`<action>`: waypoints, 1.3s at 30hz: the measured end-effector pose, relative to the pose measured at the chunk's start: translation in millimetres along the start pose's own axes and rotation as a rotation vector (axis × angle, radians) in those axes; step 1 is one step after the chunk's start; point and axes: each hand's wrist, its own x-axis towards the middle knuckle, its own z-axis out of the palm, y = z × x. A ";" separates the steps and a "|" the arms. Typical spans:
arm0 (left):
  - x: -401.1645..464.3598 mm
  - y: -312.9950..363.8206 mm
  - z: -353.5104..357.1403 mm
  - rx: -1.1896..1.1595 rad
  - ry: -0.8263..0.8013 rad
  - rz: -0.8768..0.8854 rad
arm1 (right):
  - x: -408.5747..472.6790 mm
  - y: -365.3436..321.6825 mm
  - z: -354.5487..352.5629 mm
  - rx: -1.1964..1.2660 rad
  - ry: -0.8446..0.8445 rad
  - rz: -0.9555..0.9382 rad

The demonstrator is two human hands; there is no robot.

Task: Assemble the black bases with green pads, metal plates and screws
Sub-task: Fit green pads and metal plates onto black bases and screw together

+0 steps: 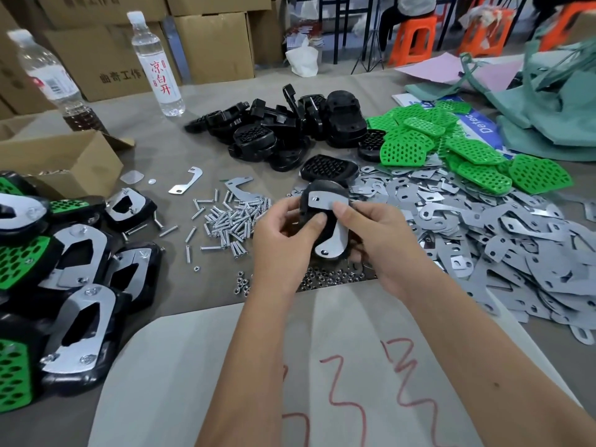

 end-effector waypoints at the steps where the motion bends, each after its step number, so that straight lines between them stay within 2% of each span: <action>1: -0.1 0.1 -1.8 0.046 -0.015 0.008 | 0.7 -0.6 -0.8 0.046 0.010 -0.007; 5: -0.8 0.6 -7.1 -0.024 -0.110 -0.131 | 3.3 -1.5 -3.1 0.112 0.067 -0.055; 10: 0.5 0.3 -9.1 -0.151 -0.168 -0.197 | 5.4 -0.1 -4.7 0.131 0.081 -0.049; 18: 3.0 -8.1 -4.5 0.050 -0.098 -0.057 | 3.0 1.6 -3.1 0.138 0.080 -0.077; 22: -1.1 -5.1 2.0 0.110 -0.138 -0.013 | 2.5 0.3 -1.3 0.166 0.183 -0.054; 25: -2.9 -3.6 5.7 0.138 -0.178 0.002 | 2.6 1.1 0.5 0.096 0.286 -0.055; 29: -8.2 -1.4 14.5 0.036 -0.165 -0.017 | 3.7 0.7 2.6 0.031 0.380 -0.062; 37: -8.6 -4.1 11.8 -0.108 -0.178 -0.084 | 5.6 -0.2 -3.8 0.110 0.239 -0.081; 39: -9.4 -3.0 12.7 -0.124 -0.185 -0.089 | 5.7 0.0 -3.2 0.070 0.262 -0.071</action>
